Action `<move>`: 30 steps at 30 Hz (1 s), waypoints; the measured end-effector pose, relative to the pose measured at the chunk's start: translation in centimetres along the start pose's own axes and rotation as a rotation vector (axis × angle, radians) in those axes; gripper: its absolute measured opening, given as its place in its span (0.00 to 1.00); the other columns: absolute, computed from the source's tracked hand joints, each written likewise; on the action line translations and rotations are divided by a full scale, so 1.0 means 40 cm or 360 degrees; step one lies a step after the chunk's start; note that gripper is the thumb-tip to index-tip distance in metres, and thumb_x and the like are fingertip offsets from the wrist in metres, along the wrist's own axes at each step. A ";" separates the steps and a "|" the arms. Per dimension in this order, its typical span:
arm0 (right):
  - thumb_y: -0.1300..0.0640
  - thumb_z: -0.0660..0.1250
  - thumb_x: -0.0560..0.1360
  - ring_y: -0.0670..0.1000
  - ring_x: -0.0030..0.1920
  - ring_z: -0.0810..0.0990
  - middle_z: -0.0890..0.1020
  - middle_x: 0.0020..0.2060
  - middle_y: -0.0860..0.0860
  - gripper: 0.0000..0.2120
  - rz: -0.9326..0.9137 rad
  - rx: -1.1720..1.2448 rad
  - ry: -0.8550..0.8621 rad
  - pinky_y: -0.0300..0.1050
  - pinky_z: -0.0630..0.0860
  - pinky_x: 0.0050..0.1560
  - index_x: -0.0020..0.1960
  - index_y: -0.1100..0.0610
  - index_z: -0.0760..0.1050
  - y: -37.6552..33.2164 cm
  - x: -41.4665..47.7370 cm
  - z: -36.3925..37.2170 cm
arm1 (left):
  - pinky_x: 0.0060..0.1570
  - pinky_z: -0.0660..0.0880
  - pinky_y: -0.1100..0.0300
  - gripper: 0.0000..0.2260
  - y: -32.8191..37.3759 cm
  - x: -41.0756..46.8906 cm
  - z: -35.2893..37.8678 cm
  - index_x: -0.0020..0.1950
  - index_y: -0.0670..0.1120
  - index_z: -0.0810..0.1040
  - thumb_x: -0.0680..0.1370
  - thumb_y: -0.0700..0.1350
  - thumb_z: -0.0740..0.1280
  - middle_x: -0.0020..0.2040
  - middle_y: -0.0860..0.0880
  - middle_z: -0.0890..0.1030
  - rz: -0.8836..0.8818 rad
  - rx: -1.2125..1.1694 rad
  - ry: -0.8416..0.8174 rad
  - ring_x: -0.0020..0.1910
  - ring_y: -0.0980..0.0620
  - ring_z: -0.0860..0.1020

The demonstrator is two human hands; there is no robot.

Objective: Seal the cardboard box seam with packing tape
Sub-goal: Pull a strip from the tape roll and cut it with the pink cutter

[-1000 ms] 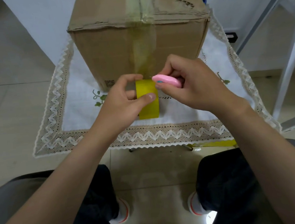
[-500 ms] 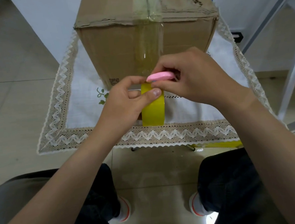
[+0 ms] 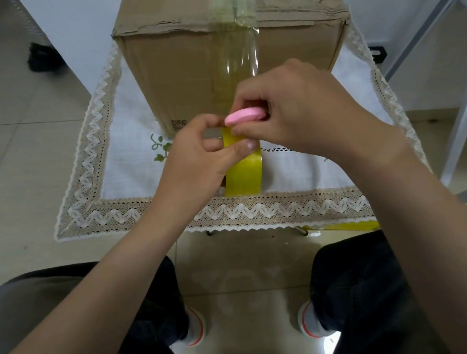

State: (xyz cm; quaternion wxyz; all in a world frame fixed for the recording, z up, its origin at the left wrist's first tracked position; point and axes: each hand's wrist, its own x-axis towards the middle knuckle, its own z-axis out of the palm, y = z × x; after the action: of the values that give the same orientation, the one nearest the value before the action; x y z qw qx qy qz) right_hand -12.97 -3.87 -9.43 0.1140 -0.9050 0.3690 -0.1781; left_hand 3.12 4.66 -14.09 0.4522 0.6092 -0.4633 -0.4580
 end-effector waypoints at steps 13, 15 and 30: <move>0.44 0.72 0.75 0.51 0.42 0.76 0.76 0.32 0.43 0.07 0.0051 -0.0021 -0.0082 0.50 0.75 0.43 0.47 0.48 0.82 -0.025 0.017 -0.002 | 0.46 0.83 0.43 0.16 0.002 0.002 0.003 0.59 0.49 0.79 0.74 0.47 0.79 0.41 0.46 0.89 -0.0008 0.0026 0.0011 0.41 0.46 0.88; 0.46 0.72 0.75 0.53 0.42 0.76 0.74 0.31 0.43 0.07 0.0057 -0.0022 -0.0100 0.50 0.75 0.43 0.46 0.48 0.82 -0.027 0.024 -0.002 | 0.43 0.81 0.46 0.16 0.003 0.003 0.004 0.58 0.49 0.79 0.74 0.47 0.79 0.39 0.47 0.88 -0.0002 0.0043 0.0010 0.39 0.50 0.87; 0.43 0.70 0.70 0.47 0.38 0.72 0.76 0.31 0.42 0.09 0.0065 0.0084 -0.0100 0.53 0.78 0.43 0.44 0.48 0.83 -0.004 0.027 -0.002 | 0.49 0.84 0.40 0.18 0.007 0.005 0.004 0.59 0.51 0.80 0.72 0.48 0.80 0.39 0.50 0.89 -0.0030 0.0069 0.0065 0.40 0.52 0.88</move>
State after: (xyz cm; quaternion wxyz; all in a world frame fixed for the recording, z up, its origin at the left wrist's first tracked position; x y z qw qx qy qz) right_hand -12.17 -4.54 -9.04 0.1530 -0.8991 0.3789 -0.1570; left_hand 2.93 4.40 -13.86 0.4439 0.6324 -0.4582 -0.4395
